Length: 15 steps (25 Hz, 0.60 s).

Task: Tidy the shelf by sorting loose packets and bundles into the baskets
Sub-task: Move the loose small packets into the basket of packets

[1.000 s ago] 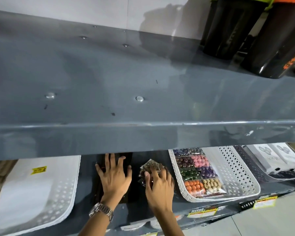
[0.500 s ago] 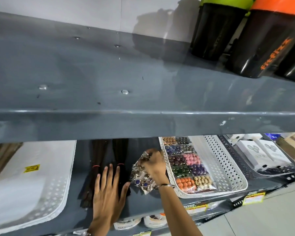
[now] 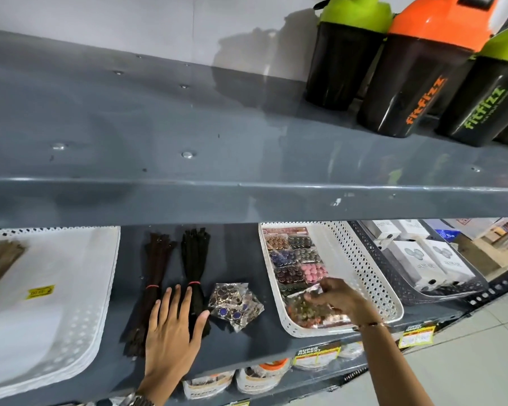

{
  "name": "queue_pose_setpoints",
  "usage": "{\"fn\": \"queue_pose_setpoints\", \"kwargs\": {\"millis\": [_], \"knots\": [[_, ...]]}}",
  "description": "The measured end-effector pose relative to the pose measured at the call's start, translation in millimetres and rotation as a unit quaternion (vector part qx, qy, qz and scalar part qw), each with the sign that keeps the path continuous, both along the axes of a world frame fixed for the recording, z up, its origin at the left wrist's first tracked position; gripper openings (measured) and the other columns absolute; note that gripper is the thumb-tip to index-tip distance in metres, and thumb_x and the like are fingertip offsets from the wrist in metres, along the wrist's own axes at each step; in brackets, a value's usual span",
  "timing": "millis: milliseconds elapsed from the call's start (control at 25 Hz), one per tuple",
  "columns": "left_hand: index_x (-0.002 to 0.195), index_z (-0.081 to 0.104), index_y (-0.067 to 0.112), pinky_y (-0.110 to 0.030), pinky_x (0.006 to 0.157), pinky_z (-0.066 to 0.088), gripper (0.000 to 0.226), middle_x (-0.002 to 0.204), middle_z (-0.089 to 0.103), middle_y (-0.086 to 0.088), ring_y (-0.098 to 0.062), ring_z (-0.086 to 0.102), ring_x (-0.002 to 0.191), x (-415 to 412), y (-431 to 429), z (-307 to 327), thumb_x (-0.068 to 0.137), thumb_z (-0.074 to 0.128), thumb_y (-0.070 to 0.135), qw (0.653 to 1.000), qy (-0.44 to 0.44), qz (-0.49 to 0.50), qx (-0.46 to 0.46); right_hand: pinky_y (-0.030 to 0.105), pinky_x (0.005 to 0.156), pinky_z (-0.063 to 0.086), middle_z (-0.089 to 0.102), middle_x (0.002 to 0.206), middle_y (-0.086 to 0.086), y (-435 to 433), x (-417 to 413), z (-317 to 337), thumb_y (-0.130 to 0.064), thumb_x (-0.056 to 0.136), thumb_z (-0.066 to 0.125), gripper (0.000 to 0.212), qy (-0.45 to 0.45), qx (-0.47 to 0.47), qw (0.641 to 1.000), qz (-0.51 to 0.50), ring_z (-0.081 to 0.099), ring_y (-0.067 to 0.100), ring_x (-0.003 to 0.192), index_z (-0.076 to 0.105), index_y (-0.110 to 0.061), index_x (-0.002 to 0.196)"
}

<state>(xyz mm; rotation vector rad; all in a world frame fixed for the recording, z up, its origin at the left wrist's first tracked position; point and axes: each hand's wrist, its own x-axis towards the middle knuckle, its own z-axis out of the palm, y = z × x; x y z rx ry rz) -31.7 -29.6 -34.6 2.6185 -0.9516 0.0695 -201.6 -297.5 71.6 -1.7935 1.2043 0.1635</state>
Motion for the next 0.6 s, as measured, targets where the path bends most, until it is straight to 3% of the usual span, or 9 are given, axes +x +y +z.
{"fn": "queue_pose_setpoints", "kwargs": {"millis": [120, 200, 240, 360, 440, 520, 600], "knots": [[0.131, 0.048, 0.009, -0.031, 0.113, 0.004, 0.071, 0.132, 0.054, -0.014, -0.026, 0.039, 0.131, 0, 0, 0, 0.091, 0.014, 0.058, 1.000, -0.002, 0.002, -0.005, 0.036, 0.083, 0.046, 0.055, 0.092, 0.004, -2, 7, -21, -0.030, 0.066, 0.080, 0.045, 0.091, -0.055, 0.993, 0.056, 0.050, 0.017, 0.086, 0.053, -0.010, 0.096], [0.131, 0.049, 0.010, -0.030, 0.113, 0.004, 0.071, 0.132, 0.054, -0.014, -0.026, 0.040, 0.131, 1, 1, 0, 0.091, 0.014, 0.057, 1.000, -0.004, 0.005, -0.006, 0.037, 0.083, 0.049, 0.061, 0.093, 0.006, 4, 8, -16, -0.038, 0.063, 0.080, 0.042, 0.120, -0.142, 0.981, 0.060, 0.054, 0.018, 0.083, 0.055, -0.013, 0.085], [0.131, 0.049, 0.010, -0.031, 0.113, 0.005, 0.071, 0.132, 0.054, -0.014, -0.026, 0.040, 0.130, 1, 2, 0, 0.091, 0.013, 0.057, 1.000, -0.006, 0.006, -0.004, 0.037, 0.082, 0.051, 0.062, 0.094, 0.006, 13, 10, -10, -0.041, 0.062, 0.079, 0.045, 0.100, -0.194, 0.974, 0.052, 0.057, 0.020, 0.083, 0.055, -0.014, 0.089], [0.132, 0.047, 0.015, -0.036, 0.110, 0.014, 0.068, 0.133, 0.053, -0.014, -0.028, 0.042, 0.129, -1, 0, 1, 0.093, 0.011, 0.056, 1.000, -0.007, -0.009, 0.004, 0.035, 0.073, 0.053, 0.061, 0.095, 0.004, 51, 36, 11, -0.033, 0.068, 0.078, 0.048, -0.114, -0.312, 0.943, 0.023, 0.062, 0.023, 0.084, 0.055, -0.012, 0.105], [0.135, 0.044, 0.018, -0.034, 0.111, 0.010, 0.063, 0.137, 0.050, -0.013, -0.027, 0.038, 0.131, -1, 1, 1, 0.093, 0.012, 0.054, 1.000, 0.001, -0.022, 0.010, 0.033, 0.076, 0.053, 0.065, 0.100, 0.005, 80, 69, 15, -0.031, 0.074, 0.073, 0.042, -0.155, -0.304, 0.933, 0.114, 0.062, 0.020, 0.088, 0.055, -0.014, 0.108], [0.135, 0.043, 0.020, -0.032, 0.112, 0.005, 0.060, 0.139, 0.047, -0.013, -0.024, 0.031, 0.133, 0, 2, 3, 0.094, 0.014, 0.053, 1.000, 0.010, -0.024, 0.007, 0.036, 0.090, 0.050, 0.064, 0.115, 0.006, 98, 101, 1, -0.035, 0.081, 0.064, 0.042, -0.080, -0.262, 0.935, 0.224, 0.059, 0.022, 0.104, 0.051, -0.016, 0.117], [0.134, 0.045, 0.020, -0.032, 0.112, 0.004, 0.060, 0.140, 0.046, -0.013, -0.022, 0.026, 0.134, 1, 3, 4, 0.094, 0.015, 0.053, 1.000, 0.013, -0.022, 0.006, 0.040, 0.098, 0.043, 0.060, 0.123, 0.010, 98, 122, -17, -0.037, 0.084, 0.060, 0.048, 0.012, -0.265, 0.927, 0.266, 0.052, 0.028, 0.115, 0.045, -0.016, 0.125]]}}
